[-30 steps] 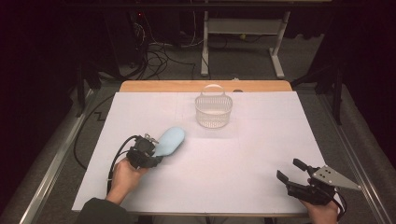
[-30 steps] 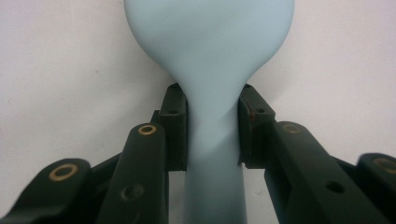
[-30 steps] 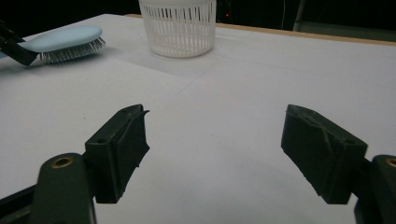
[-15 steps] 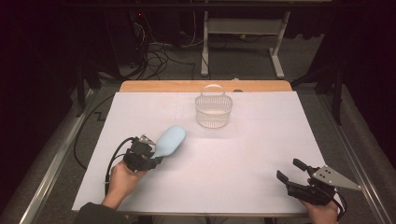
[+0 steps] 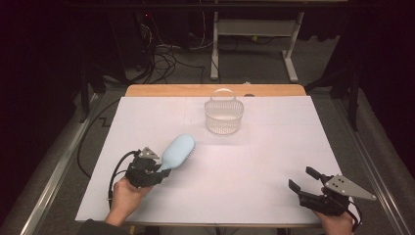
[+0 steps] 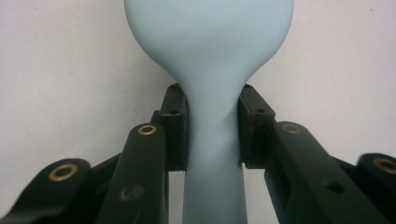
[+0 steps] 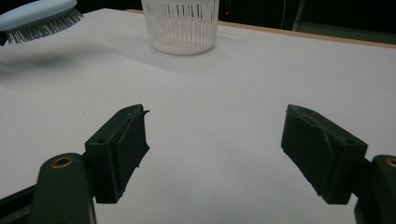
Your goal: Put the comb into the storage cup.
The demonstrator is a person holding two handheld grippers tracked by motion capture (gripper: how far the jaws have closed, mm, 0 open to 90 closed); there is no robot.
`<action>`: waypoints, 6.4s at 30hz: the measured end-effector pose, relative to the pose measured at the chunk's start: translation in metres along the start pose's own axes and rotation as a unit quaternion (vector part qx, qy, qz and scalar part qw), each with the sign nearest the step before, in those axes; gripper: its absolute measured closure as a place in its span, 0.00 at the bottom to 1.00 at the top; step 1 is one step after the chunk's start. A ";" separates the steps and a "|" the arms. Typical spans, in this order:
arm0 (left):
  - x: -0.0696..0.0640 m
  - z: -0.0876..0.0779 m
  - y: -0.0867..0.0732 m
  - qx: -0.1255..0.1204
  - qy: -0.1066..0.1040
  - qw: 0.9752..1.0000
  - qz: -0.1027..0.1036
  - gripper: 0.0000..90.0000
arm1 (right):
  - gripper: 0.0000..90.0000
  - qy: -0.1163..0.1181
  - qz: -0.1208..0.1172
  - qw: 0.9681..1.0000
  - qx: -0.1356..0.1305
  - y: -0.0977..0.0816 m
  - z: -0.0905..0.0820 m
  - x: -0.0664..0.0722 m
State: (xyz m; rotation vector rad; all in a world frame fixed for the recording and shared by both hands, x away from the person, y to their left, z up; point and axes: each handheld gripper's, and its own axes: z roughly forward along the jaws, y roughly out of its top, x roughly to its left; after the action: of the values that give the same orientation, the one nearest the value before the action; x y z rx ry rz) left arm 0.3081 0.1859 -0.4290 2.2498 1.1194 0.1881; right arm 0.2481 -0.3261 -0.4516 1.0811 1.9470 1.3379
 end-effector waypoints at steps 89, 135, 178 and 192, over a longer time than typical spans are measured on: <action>-0.057 0.017 0.023 -0.038 -0.064 0.996 0.055 0.75 | 0.23 0.063 -0.011 0.998 -0.010 0.016 0.035 0.041; -0.087 0.034 0.041 -0.044 -0.088 0.991 0.090 0.75 | 0.22 0.160 0.000 0.987 0.005 0.035 0.073 0.082; -0.112 0.042 0.058 -0.048 -0.077 0.987 0.132 0.74 | 0.18 0.194 0.066 0.979 0.010 0.055 0.101 0.086; -0.126 0.041 0.060 -0.054 -0.075 0.983 0.160 0.74 | 0.17 0.207 0.084 0.975 0.012 0.062 0.111 0.089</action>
State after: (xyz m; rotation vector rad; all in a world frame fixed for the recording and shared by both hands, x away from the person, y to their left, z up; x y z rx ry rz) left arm 0.2845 0.0442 -0.4097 2.2910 0.6496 0.1991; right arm 0.3072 -0.1840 -0.4333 1.0610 2.2077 1.7504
